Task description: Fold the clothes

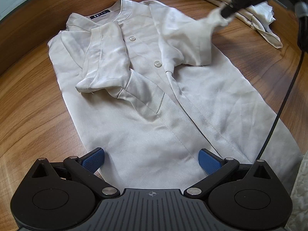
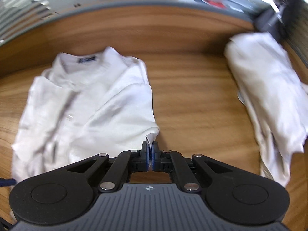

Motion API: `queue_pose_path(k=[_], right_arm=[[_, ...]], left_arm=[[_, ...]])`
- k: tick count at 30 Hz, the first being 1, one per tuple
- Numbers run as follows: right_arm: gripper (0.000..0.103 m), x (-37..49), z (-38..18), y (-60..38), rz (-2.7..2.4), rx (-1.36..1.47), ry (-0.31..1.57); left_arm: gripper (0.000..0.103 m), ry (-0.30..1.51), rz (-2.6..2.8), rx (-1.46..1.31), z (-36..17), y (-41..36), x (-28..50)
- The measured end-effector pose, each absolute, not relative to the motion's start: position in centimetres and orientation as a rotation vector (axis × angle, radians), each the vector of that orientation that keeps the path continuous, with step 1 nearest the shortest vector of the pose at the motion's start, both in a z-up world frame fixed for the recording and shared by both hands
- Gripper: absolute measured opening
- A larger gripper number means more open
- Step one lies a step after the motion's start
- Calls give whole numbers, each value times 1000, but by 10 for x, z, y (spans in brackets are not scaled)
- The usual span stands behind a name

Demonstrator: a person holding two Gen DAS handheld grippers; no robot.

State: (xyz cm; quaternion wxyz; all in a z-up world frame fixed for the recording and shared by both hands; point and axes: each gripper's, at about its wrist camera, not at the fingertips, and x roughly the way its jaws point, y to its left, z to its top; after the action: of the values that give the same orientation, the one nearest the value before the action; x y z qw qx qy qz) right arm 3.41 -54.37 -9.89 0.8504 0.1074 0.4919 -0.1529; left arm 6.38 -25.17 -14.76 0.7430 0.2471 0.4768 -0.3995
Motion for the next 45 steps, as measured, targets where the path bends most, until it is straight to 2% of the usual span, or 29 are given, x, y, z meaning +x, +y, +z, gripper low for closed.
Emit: queue_pose_path(k=[5,7,8,9,19,23,32,41,43,44,45], right_arm=[[4,24,-101,-549,-384,209,1043],[14,24,-95,-544,-379,196,1021],[25,25,-91,-541,-367,192,1005],[30,26,-87,-538,-349,193,990],[31,77,-76,-468,45,200,978],[35,95,-80,-428,201,161,1006],[35,123,-91,-351,420,-11,1063],[35,133,-107,-325,466,-133,1078],[28,131,-107,-328,446,-140,1068],[13,131,-107,-329,436,-144,1063],[5,130,-107,-330,426,-148,1058]], left_arm=[[103,1046,-874,542,-147,-252,63],[103,1046,-874,542,-147,-252,63],[103,1045,-874,542,-147,-252,63],[103,1045,-874,541,-147,-251,63],[103,1042,-873,539,-147,-251,62],[103,1041,-874,539,-147,-251,62],[103,1042,-876,542,-147,-251,63],[103,1042,-878,542,-147,-252,64],[103,1042,-879,543,-146,-252,65],[103,1042,-879,543,-146,-252,65],[103,1042,-879,543,-146,-252,65]])
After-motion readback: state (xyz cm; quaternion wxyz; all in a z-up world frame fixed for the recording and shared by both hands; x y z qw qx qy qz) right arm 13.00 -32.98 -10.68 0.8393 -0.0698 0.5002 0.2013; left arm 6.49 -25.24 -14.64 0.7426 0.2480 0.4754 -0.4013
